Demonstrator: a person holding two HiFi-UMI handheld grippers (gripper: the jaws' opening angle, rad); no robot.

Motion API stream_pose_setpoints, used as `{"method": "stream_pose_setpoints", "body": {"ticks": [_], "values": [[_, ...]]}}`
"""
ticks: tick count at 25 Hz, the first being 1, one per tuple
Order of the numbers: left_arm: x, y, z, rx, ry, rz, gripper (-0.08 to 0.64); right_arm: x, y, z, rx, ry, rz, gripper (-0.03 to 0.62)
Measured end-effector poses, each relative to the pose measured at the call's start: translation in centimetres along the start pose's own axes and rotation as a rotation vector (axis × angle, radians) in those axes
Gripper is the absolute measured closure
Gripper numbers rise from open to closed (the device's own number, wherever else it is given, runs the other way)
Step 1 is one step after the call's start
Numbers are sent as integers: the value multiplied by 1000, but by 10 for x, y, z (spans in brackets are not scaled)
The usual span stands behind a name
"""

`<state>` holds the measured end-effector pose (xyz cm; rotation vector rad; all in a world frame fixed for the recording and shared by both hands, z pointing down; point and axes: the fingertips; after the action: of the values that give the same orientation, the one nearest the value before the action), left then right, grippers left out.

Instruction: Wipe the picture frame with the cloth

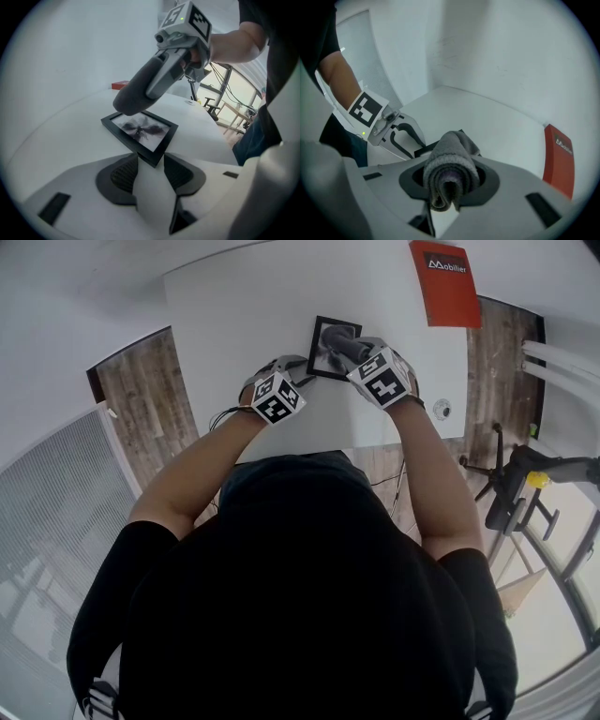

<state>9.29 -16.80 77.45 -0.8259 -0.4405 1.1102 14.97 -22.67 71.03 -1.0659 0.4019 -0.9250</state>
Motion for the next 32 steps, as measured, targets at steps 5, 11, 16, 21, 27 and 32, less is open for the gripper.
{"method": "stream_pose_setpoints", "body": {"ticks": [5, 11, 16, 21, 27, 32], "values": [[0, 0, -1, -1, -5, -1, 382, 32, 6, -8, 17, -6, 71, 486], [0, 0, -1, -4, -15, -3, 383, 49, -1, -1, -8, 26, 124, 486], [-1, 0, 0, 1, -14, -6, 383, 41, -10, 10, -37, 50, 112, 488], [0, 0, 0, 5, -19, -8, 383, 30, -17, 22, -63, 62, 89, 488], [0, 0, 1, 5, -18, -10, 383, 15, -21, 28, -81, 88, 65, 488], [0, 0, 0, 11, -16, -14, 383, 1, -21, 33, -90, 107, 36, 488]]}}
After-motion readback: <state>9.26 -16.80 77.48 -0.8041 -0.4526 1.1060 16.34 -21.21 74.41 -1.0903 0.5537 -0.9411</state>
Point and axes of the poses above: the fingertips, and each gripper's own axes: y backward along the fingers, x to its right, z out of its underside, and after that the axes turned 2 degrees about -z, right-handed
